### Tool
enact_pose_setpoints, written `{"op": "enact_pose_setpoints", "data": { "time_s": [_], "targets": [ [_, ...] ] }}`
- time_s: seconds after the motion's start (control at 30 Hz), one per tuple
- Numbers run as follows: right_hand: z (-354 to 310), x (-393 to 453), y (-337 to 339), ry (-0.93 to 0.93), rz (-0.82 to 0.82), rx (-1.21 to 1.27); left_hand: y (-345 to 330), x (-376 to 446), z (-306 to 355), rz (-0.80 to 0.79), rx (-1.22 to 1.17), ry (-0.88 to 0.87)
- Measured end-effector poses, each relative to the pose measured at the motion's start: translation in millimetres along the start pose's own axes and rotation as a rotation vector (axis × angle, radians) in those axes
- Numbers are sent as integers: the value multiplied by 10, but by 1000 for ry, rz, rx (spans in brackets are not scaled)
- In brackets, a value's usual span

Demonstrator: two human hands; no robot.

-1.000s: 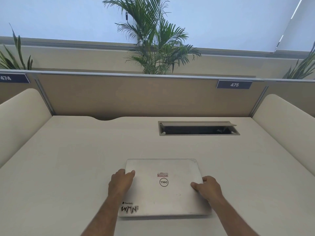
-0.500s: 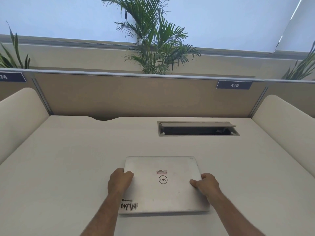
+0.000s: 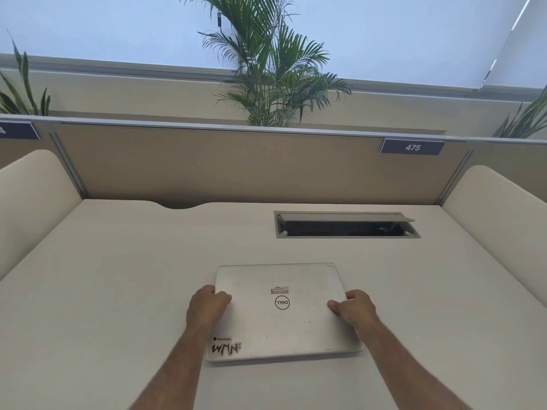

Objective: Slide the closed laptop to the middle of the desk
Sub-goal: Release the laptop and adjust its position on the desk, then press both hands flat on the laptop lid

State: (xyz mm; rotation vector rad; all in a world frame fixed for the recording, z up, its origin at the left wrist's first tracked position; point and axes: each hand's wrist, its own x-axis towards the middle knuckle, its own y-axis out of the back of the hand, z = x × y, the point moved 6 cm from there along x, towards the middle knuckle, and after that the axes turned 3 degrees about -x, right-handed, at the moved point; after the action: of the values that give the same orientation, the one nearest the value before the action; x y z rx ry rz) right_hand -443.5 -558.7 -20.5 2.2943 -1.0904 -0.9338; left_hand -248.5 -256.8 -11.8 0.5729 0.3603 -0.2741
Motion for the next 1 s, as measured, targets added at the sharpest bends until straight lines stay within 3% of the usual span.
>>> {"op": "enact_pose_setpoints", "data": {
  "time_s": [0.6,0.7,0.87,1.0],
  "targets": [
    [32,51,-36,38,1,-125,-48,43,-34,-8,-1,4],
    [9,30,-27,77,29,-198,-104,90,-31,-17,174,22],
    [-106,-118,-116,318,209,-453,-188,-94,127,140,632,-276],
    [-234,-267,-356,641,197,-644,-351,-339,205,147,789,-535]
  ]
}}
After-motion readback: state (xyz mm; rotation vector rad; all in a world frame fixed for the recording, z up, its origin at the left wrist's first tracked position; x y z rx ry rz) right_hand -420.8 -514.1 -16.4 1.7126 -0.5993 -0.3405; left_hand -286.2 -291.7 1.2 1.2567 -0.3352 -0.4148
